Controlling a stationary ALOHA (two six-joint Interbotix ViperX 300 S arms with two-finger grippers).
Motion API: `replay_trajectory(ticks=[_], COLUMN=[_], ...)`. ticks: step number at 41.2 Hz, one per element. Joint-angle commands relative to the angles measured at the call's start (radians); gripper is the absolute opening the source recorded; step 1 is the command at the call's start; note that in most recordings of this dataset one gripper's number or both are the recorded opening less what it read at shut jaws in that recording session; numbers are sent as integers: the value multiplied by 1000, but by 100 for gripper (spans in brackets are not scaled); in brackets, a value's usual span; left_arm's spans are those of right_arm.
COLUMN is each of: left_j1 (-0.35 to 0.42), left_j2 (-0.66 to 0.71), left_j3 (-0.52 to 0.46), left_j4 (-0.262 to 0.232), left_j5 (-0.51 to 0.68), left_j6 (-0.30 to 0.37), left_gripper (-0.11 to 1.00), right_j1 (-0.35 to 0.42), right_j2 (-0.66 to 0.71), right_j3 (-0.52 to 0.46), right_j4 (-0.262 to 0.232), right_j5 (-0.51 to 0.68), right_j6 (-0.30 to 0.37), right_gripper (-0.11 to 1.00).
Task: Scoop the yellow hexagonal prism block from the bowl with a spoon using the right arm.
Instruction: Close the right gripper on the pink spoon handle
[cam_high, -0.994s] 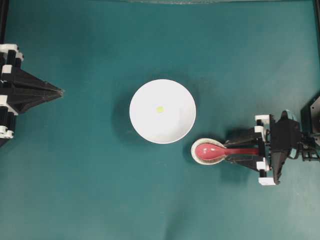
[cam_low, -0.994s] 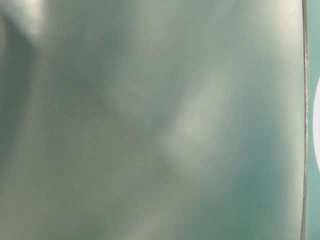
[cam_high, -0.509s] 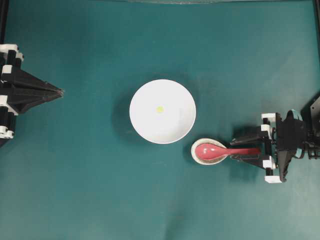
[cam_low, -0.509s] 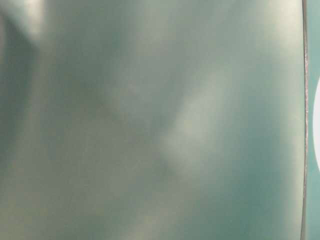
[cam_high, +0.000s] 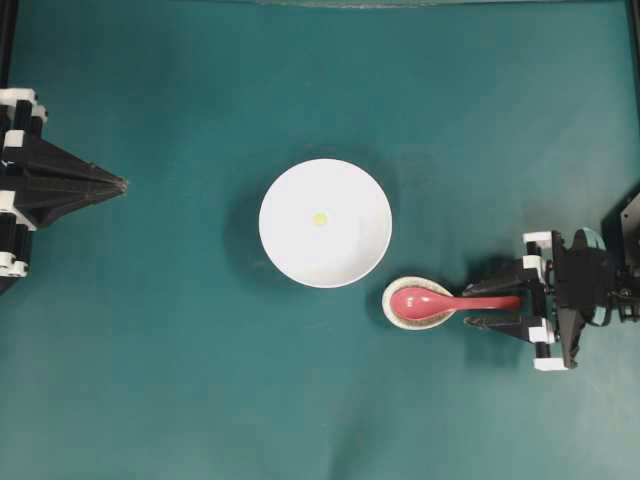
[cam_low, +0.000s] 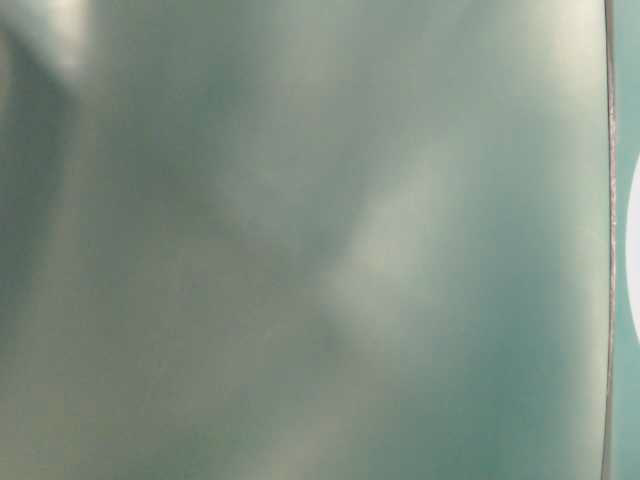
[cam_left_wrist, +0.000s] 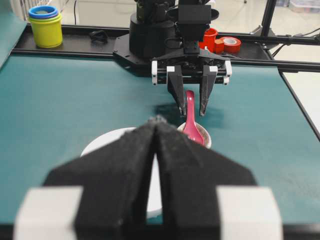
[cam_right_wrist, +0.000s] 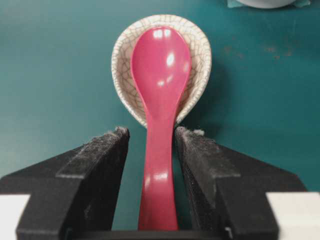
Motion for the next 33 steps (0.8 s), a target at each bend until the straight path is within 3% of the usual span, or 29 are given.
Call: replay_trajectory(ticks=[1,13,17,22,33], left_j1=[0,0,0,0,0], left_j2=[8,8,9,9,8], left_j3=[-21,-21,-21,-21,-21], left_j4=[2,2,3,2,6], left_j5=[-11,-11,-12,-12,-11], left_j6=[0,0,0,0,0], left_gripper=[0,0,0,0,0], right_j1=[5,3,3,3,-11], right_j2=[-11,-11,-11,-11,-89], right_j3=[-5,-5,-6,-9,-9], right_j4=[-2,9,18,31,31], right_j5=[-2,-6,-6,-5,0], right_j6=[-3,-3,-3,-3,-3], right_gripper=[51,48,40,23,22])
